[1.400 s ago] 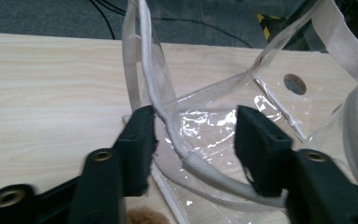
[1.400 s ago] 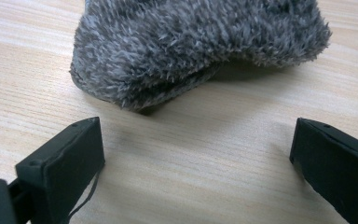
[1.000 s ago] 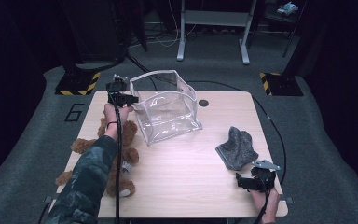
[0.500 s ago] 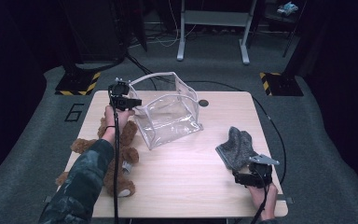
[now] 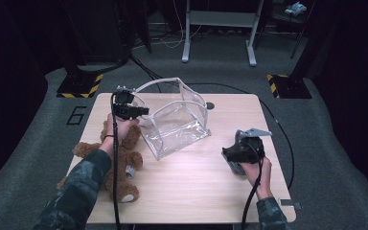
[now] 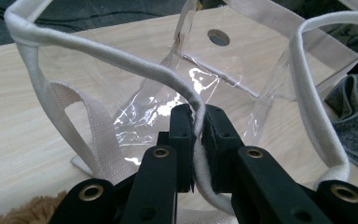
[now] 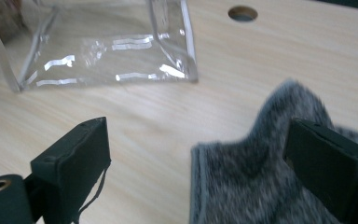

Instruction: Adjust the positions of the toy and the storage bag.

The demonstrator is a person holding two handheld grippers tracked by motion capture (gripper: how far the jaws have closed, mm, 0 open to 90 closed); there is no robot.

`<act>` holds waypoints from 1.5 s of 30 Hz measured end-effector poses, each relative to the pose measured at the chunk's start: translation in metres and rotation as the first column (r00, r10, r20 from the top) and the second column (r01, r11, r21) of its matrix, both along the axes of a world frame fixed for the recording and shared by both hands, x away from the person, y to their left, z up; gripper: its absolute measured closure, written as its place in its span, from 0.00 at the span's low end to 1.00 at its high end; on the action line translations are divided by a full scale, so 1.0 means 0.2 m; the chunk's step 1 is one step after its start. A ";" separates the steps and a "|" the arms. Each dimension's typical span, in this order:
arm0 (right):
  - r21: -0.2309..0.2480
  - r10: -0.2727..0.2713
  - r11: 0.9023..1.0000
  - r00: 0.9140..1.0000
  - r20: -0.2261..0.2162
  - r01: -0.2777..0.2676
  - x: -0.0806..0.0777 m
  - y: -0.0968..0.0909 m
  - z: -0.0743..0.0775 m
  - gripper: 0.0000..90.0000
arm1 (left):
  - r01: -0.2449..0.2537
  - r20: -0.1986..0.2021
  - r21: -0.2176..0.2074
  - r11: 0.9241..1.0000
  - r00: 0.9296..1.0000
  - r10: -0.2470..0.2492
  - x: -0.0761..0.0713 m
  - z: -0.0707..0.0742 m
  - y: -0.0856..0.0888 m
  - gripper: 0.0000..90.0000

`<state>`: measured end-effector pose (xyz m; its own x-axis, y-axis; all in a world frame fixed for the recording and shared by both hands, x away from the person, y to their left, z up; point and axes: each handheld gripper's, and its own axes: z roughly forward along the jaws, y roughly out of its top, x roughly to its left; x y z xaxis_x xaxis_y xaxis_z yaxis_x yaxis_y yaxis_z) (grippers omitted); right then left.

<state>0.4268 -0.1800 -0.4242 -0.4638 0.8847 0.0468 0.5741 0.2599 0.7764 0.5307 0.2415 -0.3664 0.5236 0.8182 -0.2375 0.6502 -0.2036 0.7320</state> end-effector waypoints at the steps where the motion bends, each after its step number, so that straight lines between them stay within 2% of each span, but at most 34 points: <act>1: 0.004 0.009 1.000 1.000 0.002 -0.009 0.02 0.02 0.02 0.08 | 0.004 -0.001 0.007 1.000 1.000 -0.004 -0.01 0.00 0.00 0.91; 5: 0.009 0.040 0.999 0.999 -0.004 -0.040 0.11 0.09 0.10 0.08 | 0.013 -0.005 0.017 1.000 1.000 -0.013 -0.03 0.01 -0.01 0.90; 7: 0.014 0.047 0.999 0.999 -0.008 -0.047 0.15 0.13 0.14 0.09 | -0.007 -0.010 0.028 1.000 1.000 0.007 -0.04 0.01 0.00 0.83; 9: 0.022 0.063 0.998 0.998 -0.005 -0.062 0.20 0.16 0.18 0.10 | -0.040 -0.006 0.044 0.998 0.999 0.040 -0.03 0.02 0.03 0.70; 10: 0.006 0.072 0.997 0.997 -0.004 -0.072 0.23 0.17 0.19 0.10 | -0.066 0.001 0.021 0.998 0.998 0.066 -0.04 0.02 0.04 0.63; 13: 0.005 0.075 0.997 0.997 0.002 -0.075 0.29 0.22 0.25 0.12 | -0.114 0.004 0.017 0.993 0.993 0.114 -0.04 0.04 0.08 0.52; 14: 0.003 0.076 0.997 0.997 0.001 -0.076 0.32 0.23 0.27 0.13 | -0.124 0.002 0.027 0.992 0.992 0.124 -0.04 0.05 0.09 0.51; 15: 0.025 0.074 0.997 0.997 0.007 -0.074 0.33 0.24 0.29 0.14 | -0.149 -0.013 0.027 0.988 0.989 0.149 -0.03 0.05 0.10 0.48; 16: 0.037 0.074 0.997 0.997 0.008 -0.074 0.35 0.25 0.31 0.16 | -0.156 -0.024 0.013 0.988 0.987 0.157 -0.03 0.05 0.10 0.47; 17: 0.028 0.077 0.997 0.997 0.019 -0.078 0.37 0.25 0.33 0.16 | -0.168 -0.034 0.004 0.986 0.985 0.168 -0.02 0.05 0.11 0.47; 18: 0.051 0.069 0.996 0.997 0.020 -0.070 0.39 0.26 0.34 0.18 | -0.174 -0.038 0.013 0.985 0.984 0.174 -0.02 0.05 0.11 0.47; 20: 0.055 0.061 0.997 0.998 0.019 -0.062 0.44 0.28 0.37 0.23 | -0.160 -0.063 0.011 0.987 0.985 0.161 0.00 0.04 0.11 0.49; 21: 0.070 0.055 0.996 0.998 0.028 -0.057 0.45 0.29 0.38 0.26 | -0.147 -0.070 0.035 0.988 0.986 0.149 0.00 0.04 0.11 0.50; 24: 0.104 0.042 0.994 0.999 0.014 -0.044 0.52 0.33 0.41 0.40 | -0.146 -0.089 0.052 0.988 0.985 0.150 0.01 0.03 0.09 0.57; 27: 0.088 0.028 0.996 1.000 -0.002 -0.028 0.59 0.38 0.41 0.52 | -0.132 -0.098 0.069 0.989 0.985 0.139 0.02 0.02 0.08 0.66; 31: 0.064 0.003 0.998 0.999 -0.049 0.000 0.64 0.45 0.38 0.84 | -0.122 -0.099 0.085 0.989 0.987 0.130 0.01 0.02 0.05 0.78; 32: 0.064 0.003 0.998 0.999 -0.049 0.000 0.64 0.45 0.38 0.84 | -0.122 -0.099 0.085 0.989 0.987 0.130 0.01 0.02 0.05 0.82; 33: 0.064 0.014 0.998 0.998 -0.055 -0.011 0.64 0.47 0.36 0.93 | -0.111 -0.098 0.090 0.990 0.988 0.120 0.02 0.03 0.05 0.82; 34: 0.041 0.000 0.999 0.999 -0.046 0.002 0.63 0.48 0.37 0.96 | -0.109 -0.095 0.095 0.989 0.988 0.118 0.02 0.03 0.05 0.84; 35: 0.038 0.014 0.999 0.999 -0.039 -0.013 0.62 0.47 0.37 0.97 | -0.111 -0.095 0.096 0.989 0.988 0.120 0.02 0.03 0.05 0.86; 37: 0.012 -0.007 1.000 0.999 -0.036 0.008 0.60 0.46 0.37 0.98 | -0.110 -0.094 0.104 0.989 0.988 0.119 0.03 0.03 0.04 0.87; 41: 0.014 -0.011 1.000 0.999 -0.047 0.011 0.54 0.39 0.38 0.98 | -0.104 -0.097 0.117 0.988 0.989 0.116 0.05 0.03 0.02 0.90; 45: 0.022 0.010 1.000 0.999 -0.041 -0.009 0.45 0.33 0.37 0.98 | -0.106 -0.085 0.158 0.982 0.989 0.120 0.07 0.02 -0.01 0.92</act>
<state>0.5168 -0.1137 -0.3500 -0.4693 0.8789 0.0849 0.6032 0.2489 0.7577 0.5456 0.2395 -0.3618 0.4072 0.9012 -0.1488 0.7393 -0.2295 0.6331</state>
